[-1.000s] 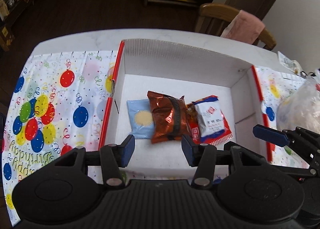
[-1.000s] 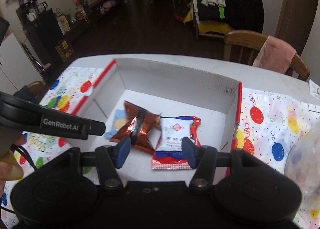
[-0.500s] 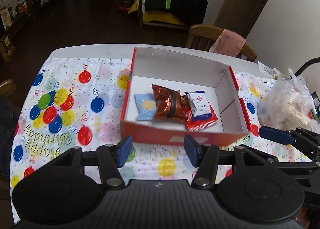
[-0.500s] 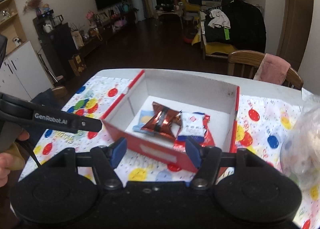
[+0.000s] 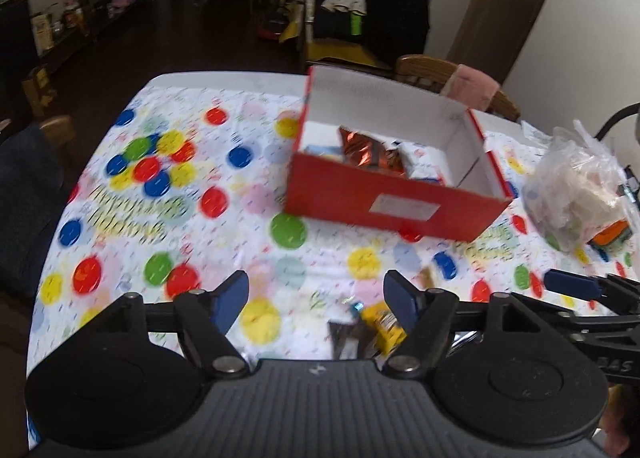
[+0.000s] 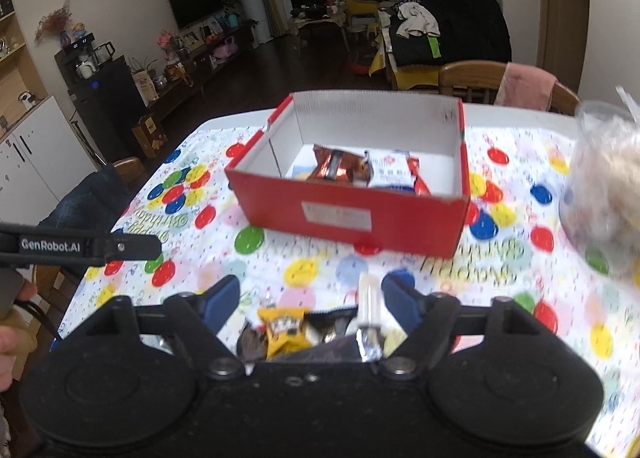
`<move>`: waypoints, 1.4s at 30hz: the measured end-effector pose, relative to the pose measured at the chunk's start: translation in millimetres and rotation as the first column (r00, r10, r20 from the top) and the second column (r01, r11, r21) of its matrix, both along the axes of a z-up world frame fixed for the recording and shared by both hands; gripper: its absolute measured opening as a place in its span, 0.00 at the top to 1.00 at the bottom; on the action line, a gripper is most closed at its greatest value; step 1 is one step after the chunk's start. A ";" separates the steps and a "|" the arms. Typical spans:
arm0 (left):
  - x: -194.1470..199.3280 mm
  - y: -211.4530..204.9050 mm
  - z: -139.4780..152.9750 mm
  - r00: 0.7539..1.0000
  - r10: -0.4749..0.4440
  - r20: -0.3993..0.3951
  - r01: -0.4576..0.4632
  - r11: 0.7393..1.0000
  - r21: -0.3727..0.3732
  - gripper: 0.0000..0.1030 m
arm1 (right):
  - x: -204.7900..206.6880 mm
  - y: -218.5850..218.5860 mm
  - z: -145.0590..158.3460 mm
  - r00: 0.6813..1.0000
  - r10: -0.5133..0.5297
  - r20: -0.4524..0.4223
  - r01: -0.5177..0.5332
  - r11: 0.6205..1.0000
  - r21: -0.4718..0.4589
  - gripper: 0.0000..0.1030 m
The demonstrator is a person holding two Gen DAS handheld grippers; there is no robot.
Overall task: Organize snacks
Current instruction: 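Lift both grippers out of the box back toward the snack pile, then grasp the round dark chocolate with the left gripper while the right lowers toward the pale yellow bag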
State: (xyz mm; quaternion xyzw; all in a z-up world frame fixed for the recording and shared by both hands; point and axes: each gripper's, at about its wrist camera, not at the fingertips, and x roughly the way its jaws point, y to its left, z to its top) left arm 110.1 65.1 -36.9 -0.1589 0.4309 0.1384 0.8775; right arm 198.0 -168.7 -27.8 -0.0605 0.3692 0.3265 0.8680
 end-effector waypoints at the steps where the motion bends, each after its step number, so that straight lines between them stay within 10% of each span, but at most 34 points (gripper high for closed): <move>1: -4.8 0.3 -4.3 1.000 0.004 -0.008 -0.004 1.000 -0.003 0.27 | -4.1 -2.6 -3.6 1.000 0.004 -0.004 -0.004 1.000 0.004 0.17; 5: -22.2 8.3 -23.1 0.998 0.044 -0.046 -0.046 0.998 -0.043 0.22 | -19.3 -7.0 -13.4 1.000 0.025 -0.002 -0.025 1.000 0.001 0.02; 25: -35.3 63.0 -104.0 0.900 0.323 -0.293 -0.405 0.869 -0.285 0.20 | -12.0 -28.5 -61.6 0.999 -0.023 -0.044 0.017 0.993 -0.116 0.01; 42: -18.9 64.8 -124.1 0.841 0.407 -0.356 -0.506 0.824 -0.254 0.34 | 17.8 -43.1 -76.5 0.998 0.018 -0.066 -0.029 0.986 -0.166 0.04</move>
